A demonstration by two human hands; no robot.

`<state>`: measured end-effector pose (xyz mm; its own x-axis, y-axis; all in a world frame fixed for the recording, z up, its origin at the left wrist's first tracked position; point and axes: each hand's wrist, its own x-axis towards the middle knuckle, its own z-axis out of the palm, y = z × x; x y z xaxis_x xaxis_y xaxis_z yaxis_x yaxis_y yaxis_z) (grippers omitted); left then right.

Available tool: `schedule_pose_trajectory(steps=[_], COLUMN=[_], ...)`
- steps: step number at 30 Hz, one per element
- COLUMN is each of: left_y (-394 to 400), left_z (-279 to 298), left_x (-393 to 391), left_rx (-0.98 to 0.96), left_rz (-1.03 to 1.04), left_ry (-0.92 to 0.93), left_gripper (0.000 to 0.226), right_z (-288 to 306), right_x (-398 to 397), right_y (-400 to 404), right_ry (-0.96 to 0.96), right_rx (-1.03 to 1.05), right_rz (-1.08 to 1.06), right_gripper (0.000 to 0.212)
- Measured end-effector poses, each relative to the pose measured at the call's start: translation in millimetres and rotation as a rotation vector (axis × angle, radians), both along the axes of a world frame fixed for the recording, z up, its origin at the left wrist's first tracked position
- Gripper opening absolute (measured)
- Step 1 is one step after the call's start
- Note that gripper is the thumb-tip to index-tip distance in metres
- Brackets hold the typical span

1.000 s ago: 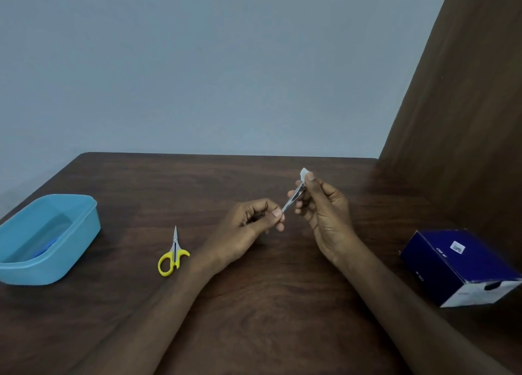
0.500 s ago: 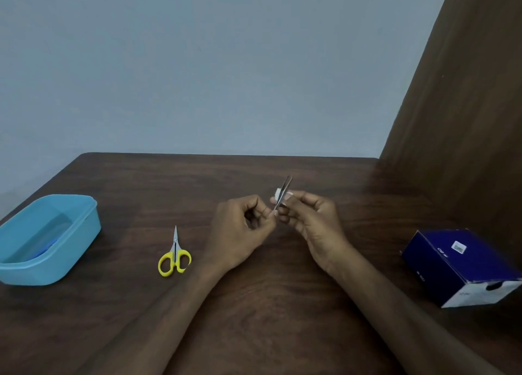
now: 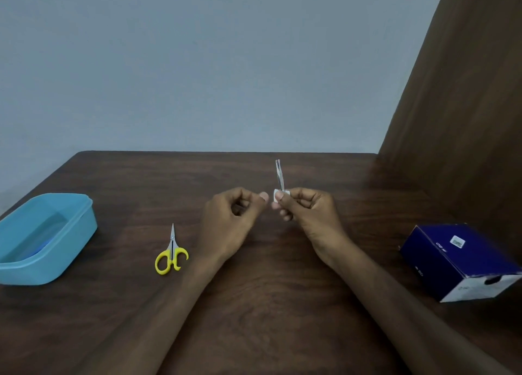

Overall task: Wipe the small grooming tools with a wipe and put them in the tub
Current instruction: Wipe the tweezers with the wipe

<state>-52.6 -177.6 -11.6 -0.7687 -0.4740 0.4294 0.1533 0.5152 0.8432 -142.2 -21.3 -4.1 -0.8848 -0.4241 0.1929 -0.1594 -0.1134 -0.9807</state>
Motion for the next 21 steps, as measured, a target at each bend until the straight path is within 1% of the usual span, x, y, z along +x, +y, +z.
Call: schedule_pose_trajectory(steps=[2, 4, 8, 10, 12, 17, 20, 21], left_y=[-2, -4, -4, -2, -3, -6, -10, -10], left_z=[3, 6, 8, 9, 8, 7, 5, 4], left_x=[-1, 0, 1, 1, -1, -5, -7, -8], left_rx=[0.155, 0.245, 0.329, 0.373, 0.412, 0.478, 0.533, 0.542], left_rz=[-0.055, -0.139, -0.262, -0.282, -0.274, -0.216, -0.138, -0.119], left_ry=[0.023, 0.02, 0.061, 0.08, 0.097, 0.146, 0.184, 0.192], left_gripper=[0.02, 0.024, 0.025, 0.022, 0.019, 0.009, 0.004, 0.003], right_z=[0, 1, 3, 6, 6, 4, 0, -1], right_x=[2, 8, 13, 11, 8, 1, -4, -7], right_y=[0, -2, -3, 0, 2, 5, 6, 6], right_ry=[-0.075, -0.147, -0.18, -0.205, -0.244, -0.29, -0.258, -0.213], right_rx=[0.026, 0.047, 0.087, 0.106, 0.108, 0.032, -0.019, -0.018], right_rz=[0.097, 0.197, 0.305, 0.347, 0.371, 0.312, 0.215, 0.164], right_gripper=[0.018, 0.024, 0.029, 0.036, 0.036, 0.031, 0.023, 0.019])
